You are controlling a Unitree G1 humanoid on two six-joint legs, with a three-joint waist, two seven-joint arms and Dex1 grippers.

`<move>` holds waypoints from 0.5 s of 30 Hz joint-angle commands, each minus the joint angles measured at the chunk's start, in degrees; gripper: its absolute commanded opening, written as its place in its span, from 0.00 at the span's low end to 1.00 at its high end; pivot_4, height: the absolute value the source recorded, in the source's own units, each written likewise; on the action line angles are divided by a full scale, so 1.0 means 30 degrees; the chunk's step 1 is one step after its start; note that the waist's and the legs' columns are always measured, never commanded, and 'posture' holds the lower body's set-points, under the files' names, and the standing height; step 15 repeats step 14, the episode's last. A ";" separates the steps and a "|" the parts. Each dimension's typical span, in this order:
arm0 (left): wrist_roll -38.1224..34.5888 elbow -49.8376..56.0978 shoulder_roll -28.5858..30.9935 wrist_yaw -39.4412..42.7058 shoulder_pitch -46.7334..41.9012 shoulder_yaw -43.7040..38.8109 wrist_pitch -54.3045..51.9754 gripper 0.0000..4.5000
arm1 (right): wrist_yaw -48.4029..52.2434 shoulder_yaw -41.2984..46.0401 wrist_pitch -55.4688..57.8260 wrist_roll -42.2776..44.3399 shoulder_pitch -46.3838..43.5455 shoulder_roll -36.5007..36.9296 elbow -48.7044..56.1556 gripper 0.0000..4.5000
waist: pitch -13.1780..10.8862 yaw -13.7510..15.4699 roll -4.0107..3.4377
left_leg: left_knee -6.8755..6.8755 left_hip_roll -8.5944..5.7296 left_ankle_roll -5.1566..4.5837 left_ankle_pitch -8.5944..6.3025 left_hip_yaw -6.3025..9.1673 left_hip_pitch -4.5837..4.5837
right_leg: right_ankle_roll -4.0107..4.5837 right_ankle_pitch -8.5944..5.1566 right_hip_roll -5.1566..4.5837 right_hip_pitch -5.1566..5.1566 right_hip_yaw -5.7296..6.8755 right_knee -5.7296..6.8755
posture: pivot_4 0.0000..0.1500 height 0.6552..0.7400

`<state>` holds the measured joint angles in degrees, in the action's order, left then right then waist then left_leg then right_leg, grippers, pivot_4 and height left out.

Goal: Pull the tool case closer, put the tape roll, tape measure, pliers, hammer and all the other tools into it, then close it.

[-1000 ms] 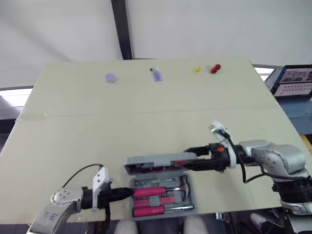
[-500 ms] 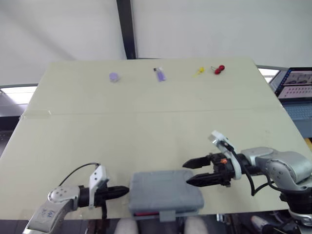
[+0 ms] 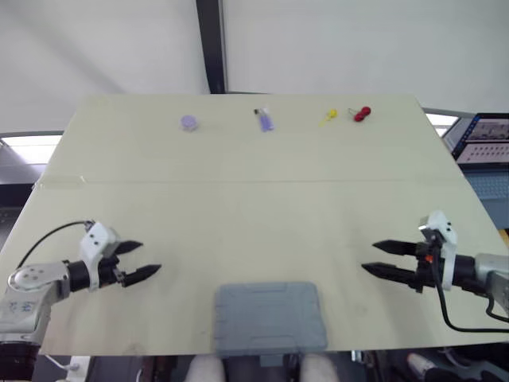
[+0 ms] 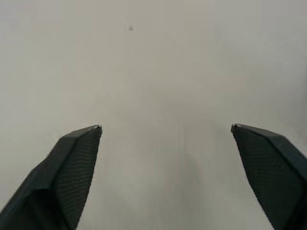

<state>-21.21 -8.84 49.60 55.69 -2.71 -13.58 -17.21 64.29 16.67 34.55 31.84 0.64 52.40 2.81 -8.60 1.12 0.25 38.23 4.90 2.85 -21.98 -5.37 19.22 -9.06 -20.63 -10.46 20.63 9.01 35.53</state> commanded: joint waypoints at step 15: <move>0.0141 -0.1013 0.1450 0.0374 -0.0676 -0.1471 -0.0576 0.99 | -0.0522 0.2167 -0.3816 -0.1105 0.1126 -0.0639 -0.3201 1.00 | -0.0024 -0.0428 -0.0022 | -0.0023 0.0001 0.0001 0.0001 -0.0011 -0.0009 | 0.0000 -0.0001 0.0002 0.0008 -0.0001 -0.0001 | 1.00 1.00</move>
